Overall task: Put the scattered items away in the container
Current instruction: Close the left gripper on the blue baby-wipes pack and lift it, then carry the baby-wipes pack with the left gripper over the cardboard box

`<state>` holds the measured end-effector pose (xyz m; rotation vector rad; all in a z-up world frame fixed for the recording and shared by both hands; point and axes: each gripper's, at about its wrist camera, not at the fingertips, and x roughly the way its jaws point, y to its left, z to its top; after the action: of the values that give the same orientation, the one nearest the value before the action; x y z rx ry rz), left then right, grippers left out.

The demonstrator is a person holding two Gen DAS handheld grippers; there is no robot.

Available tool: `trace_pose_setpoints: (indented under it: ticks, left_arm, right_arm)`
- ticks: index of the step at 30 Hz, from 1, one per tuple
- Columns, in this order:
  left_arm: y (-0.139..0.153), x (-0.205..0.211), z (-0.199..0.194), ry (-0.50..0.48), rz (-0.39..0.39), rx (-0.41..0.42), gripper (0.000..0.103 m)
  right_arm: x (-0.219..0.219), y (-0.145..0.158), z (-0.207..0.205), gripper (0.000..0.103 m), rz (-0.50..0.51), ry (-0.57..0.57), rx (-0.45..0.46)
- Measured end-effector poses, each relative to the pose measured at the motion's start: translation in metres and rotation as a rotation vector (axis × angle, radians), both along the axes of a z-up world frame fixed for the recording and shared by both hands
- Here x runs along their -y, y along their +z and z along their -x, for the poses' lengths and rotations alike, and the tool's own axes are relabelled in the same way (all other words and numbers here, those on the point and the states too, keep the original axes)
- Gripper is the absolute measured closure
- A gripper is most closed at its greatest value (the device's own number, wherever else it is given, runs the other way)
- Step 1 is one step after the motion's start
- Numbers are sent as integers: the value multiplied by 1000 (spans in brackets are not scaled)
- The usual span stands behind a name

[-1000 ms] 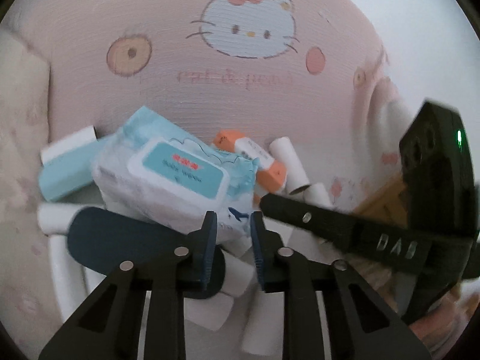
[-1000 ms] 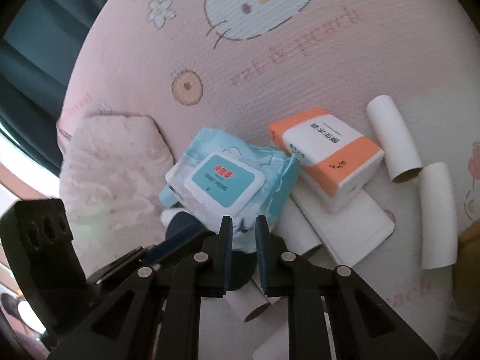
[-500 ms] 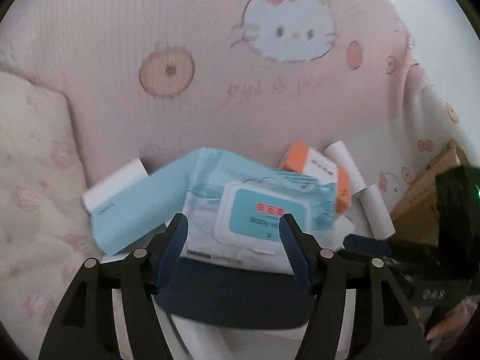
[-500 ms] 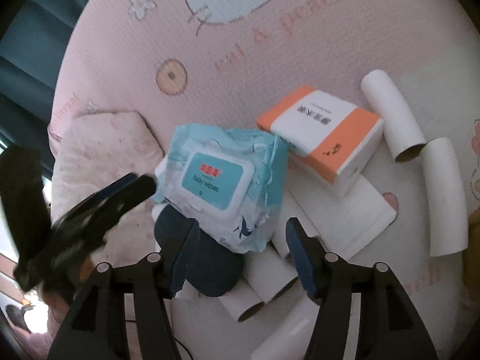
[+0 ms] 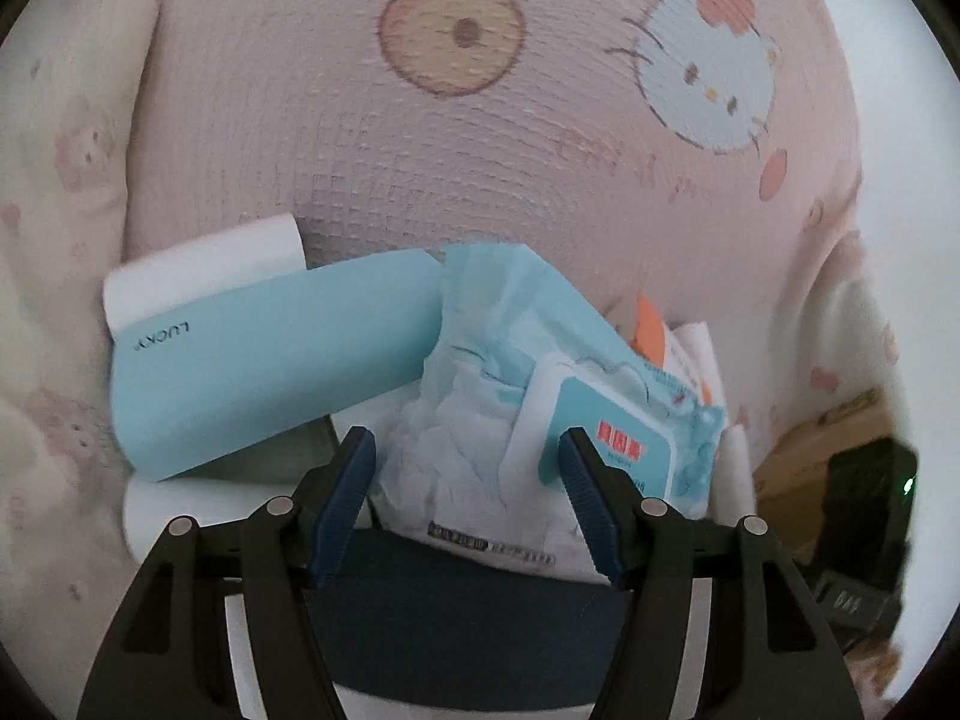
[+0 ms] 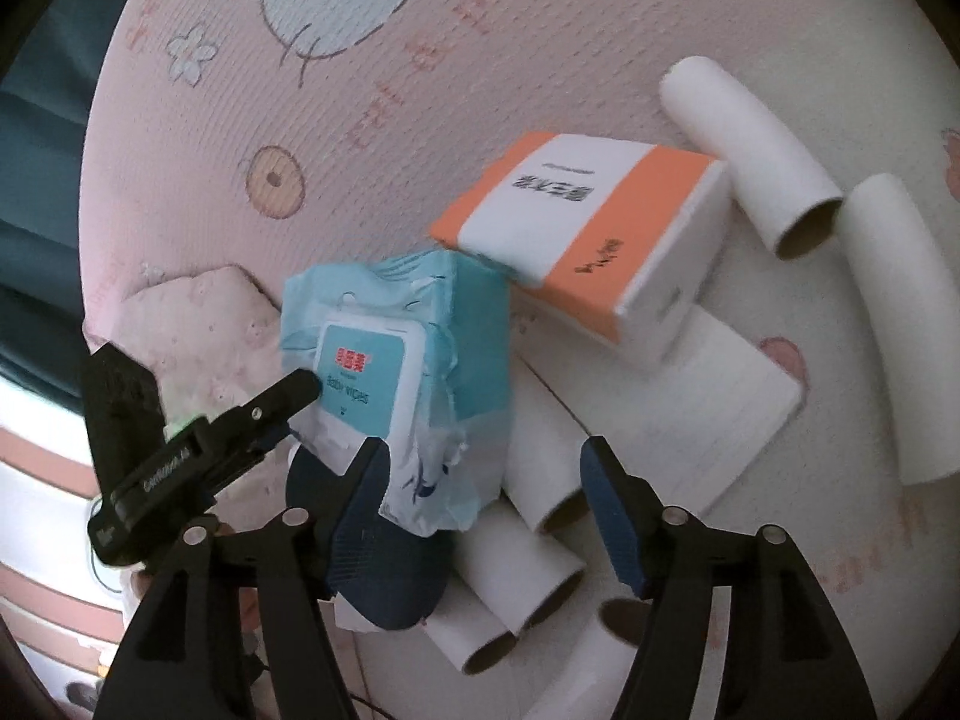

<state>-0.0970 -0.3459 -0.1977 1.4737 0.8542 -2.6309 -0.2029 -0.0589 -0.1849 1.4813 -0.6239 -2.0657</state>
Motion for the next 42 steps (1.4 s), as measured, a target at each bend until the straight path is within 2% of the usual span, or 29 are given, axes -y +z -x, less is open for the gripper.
trace_pose_setpoints:
  ticks: [4,10,14,18,24,28,31,36,42]
  left_arm:
    - [-8,10,-1,44,-100,-2,38]
    - [-6,4,-5,15,-92,-19,47]
    - [-6,0,-8,3,-137,-23,58]
    - [9,-22,-9,-47,-49,-41,60]
    - [39,-45,-22,-98,-56,-99,61]
    - [58,-67,-29,-129,-78,-129,61]
    - [71,-84,-42,-157,-61,-146,61]
    - [80,-107,-76,-157,-32,-142,61]
    - [77,-128,-107,-142,-50,-92,61]
  right_arm:
    - [10,-1,1,39,-6,8,-29]
    - [15,-5,5,39,-15,-5,-70]
    - [15,-5,5,39,25,12,-105]
    - [9,3,3,40,-2,-10,-135]
    - [-19,29,-2,42,48,-47,-152]
    - [-36,65,-19,42,-12,-23,-225]
    - [-48,82,-35,43,-37,-4,-250]
    - [-59,95,-67,43,-70,37,-260]
    - [-76,94,-99,43,-86,94,-257]
